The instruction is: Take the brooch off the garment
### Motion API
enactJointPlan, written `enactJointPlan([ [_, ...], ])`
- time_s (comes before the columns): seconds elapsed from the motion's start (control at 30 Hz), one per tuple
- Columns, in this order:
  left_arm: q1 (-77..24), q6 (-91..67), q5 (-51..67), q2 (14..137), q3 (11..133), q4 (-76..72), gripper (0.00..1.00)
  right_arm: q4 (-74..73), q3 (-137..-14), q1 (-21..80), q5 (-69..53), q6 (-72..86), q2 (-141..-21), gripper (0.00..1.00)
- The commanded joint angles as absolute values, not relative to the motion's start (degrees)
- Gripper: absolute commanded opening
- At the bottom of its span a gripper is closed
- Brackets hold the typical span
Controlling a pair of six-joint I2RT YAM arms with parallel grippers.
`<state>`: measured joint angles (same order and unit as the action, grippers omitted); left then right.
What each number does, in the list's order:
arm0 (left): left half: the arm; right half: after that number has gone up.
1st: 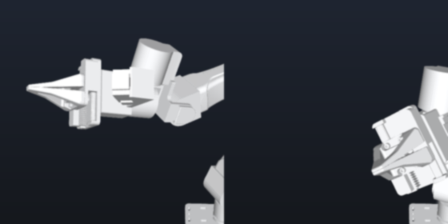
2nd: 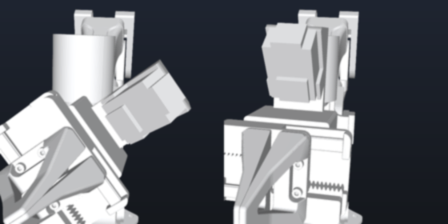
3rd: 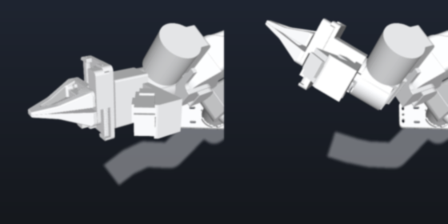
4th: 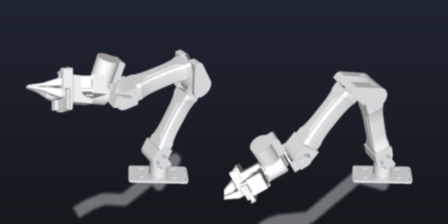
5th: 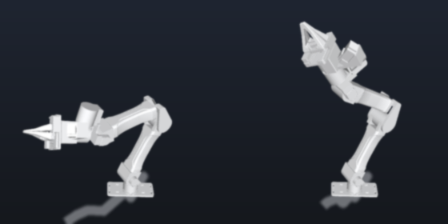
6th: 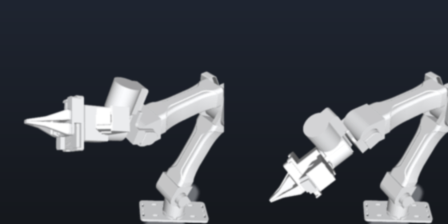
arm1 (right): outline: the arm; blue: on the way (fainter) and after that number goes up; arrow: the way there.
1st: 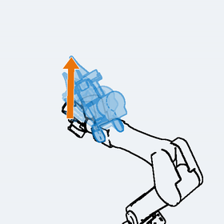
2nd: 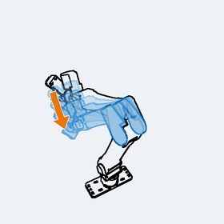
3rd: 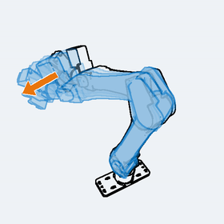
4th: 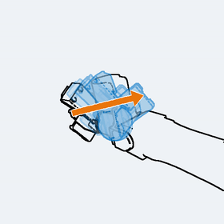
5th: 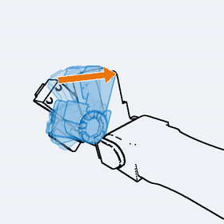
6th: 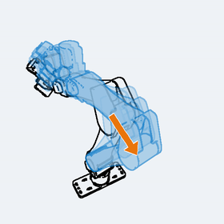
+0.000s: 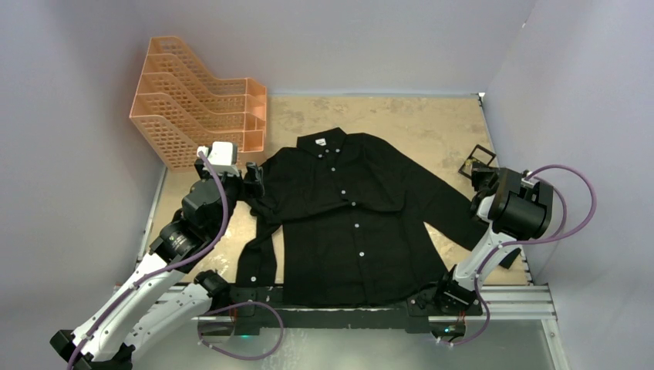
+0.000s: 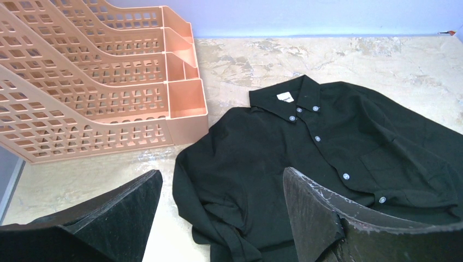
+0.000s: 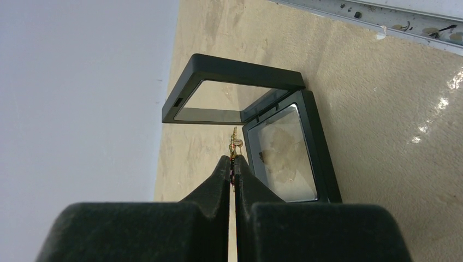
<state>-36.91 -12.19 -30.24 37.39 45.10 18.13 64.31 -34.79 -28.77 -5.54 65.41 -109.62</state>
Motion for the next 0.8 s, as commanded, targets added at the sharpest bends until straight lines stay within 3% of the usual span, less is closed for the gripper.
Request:
enactJointPlan([
  [0.0, -37.3, -10.8, -29.8, 37.2, 44.8, 17.4, 0.80, 66.5, -34.3, -29.7, -4.0, 67.9, -110.5, 0.00],
  [0.47, -37.3, -10.8, -29.7, 37.1, 44.7, 17.5, 0.80, 67.1, -32.2, -29.9, -1.3, 68.9, -111.2, 0.02],
  [0.77, -37.3, -10.8, -29.5, 36.9, 44.7, 17.4, 0.80, 61.7, -33.3, -29.9, -1.5, 65.7, -108.4, 0.28],
])
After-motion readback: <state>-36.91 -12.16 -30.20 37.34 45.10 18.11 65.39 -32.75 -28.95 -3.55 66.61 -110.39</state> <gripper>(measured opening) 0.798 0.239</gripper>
